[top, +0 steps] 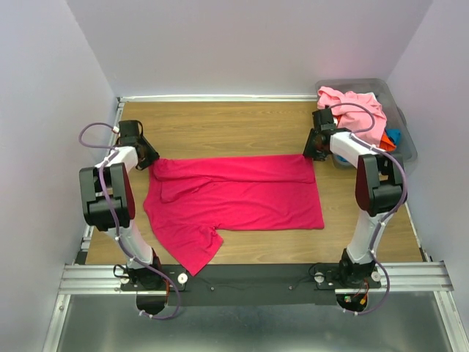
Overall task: Fold and stack the t-shirts
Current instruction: Fold the tshirt
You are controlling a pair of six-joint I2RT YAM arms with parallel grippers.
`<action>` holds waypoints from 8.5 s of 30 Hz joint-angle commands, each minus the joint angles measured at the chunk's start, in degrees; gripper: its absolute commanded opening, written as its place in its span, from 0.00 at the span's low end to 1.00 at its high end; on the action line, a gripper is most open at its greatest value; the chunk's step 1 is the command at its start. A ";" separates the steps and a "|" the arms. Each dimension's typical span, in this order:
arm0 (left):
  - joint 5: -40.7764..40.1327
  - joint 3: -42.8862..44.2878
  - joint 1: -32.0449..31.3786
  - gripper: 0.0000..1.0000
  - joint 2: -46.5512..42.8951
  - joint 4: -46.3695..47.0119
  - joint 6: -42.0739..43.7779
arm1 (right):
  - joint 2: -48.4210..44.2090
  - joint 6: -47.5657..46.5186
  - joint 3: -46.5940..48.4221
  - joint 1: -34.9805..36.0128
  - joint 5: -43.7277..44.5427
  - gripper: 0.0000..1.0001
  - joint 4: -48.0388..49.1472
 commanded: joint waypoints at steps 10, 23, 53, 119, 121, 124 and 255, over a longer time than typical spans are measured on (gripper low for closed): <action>-2.86 3.42 0.42 0.09 5.05 1.98 1.15 | 6.28 0.74 2.13 -1.61 1.10 0.08 3.46; -6.39 4.83 2.35 0.20 7.78 2.34 2.99 | 8.84 -0.58 6.79 -3.63 4.54 0.01 3.37; -15.28 -11.69 -25.33 0.58 -25.19 -11.46 8.19 | -2.77 -7.00 4.16 17.02 -6.09 0.53 3.55; -6.21 -18.02 -6.88 0.50 -24.12 -8.13 5.90 | 11.21 -15.08 9.51 15.18 -6.36 0.51 8.12; -4.99 -19.07 -6.79 0.51 -24.65 -6.64 6.95 | 9.55 -14.65 10.30 15.35 -10.99 0.51 7.86; 0.28 -20.22 -6.88 0.52 -23.95 -4.26 7.83 | 7.70 -11.76 12.06 16.92 -16.72 0.52 7.86; 14.18 -8.97 -15.14 0.00 -19.11 -22.09 9.76 | 14.64 3.99 18.48 30.47 -34.31 0.01 4.08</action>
